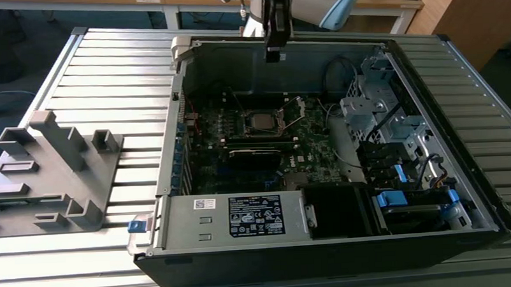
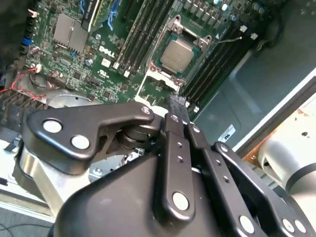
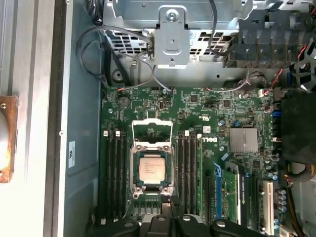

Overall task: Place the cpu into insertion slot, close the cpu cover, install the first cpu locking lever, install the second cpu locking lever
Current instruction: 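Place the cpu into insertion slot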

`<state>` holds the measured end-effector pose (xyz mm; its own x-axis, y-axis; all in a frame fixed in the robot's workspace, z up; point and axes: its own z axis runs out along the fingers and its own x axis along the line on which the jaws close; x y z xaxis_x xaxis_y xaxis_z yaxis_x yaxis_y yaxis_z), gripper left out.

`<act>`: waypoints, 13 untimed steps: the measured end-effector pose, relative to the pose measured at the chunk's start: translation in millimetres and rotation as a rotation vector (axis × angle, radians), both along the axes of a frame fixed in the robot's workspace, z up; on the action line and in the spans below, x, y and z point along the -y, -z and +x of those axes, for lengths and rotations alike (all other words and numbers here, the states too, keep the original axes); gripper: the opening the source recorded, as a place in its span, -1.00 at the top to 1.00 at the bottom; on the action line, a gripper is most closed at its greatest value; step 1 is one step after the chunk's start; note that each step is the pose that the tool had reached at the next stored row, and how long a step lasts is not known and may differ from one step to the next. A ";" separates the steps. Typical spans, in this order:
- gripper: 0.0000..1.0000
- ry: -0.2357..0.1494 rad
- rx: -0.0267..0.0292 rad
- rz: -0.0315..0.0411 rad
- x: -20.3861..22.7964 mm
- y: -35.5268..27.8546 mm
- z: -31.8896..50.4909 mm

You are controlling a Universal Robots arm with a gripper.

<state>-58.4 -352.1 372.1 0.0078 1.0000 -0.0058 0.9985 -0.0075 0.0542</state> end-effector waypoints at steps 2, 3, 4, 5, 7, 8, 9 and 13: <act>0.79 0.000 -0.0001 0.0018 0.1 3.0 0.0; 0.79 0.000 -0.0001 0.0019 0.2 4.8 0.0; 0.79 0.000 -0.0001 0.0019 0.3 6.6 0.0; 0.79 0.000 -0.0001 0.0020 0.4 8.5 0.0; 0.79 0.000 -0.0001 0.0019 0.7 12.0 0.0; 0.79 0.001 -0.0001 0.0019 0.8 13.8 0.0; 0.79 0.004 0.0000 0.0020 1.0 15.8 -0.1; 0.79 0.086 0.0004 0.0019 2.9 31.8 -0.1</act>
<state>-58.5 -355.1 340.3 0.0939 0.9956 -0.0039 0.9941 -0.0936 0.0545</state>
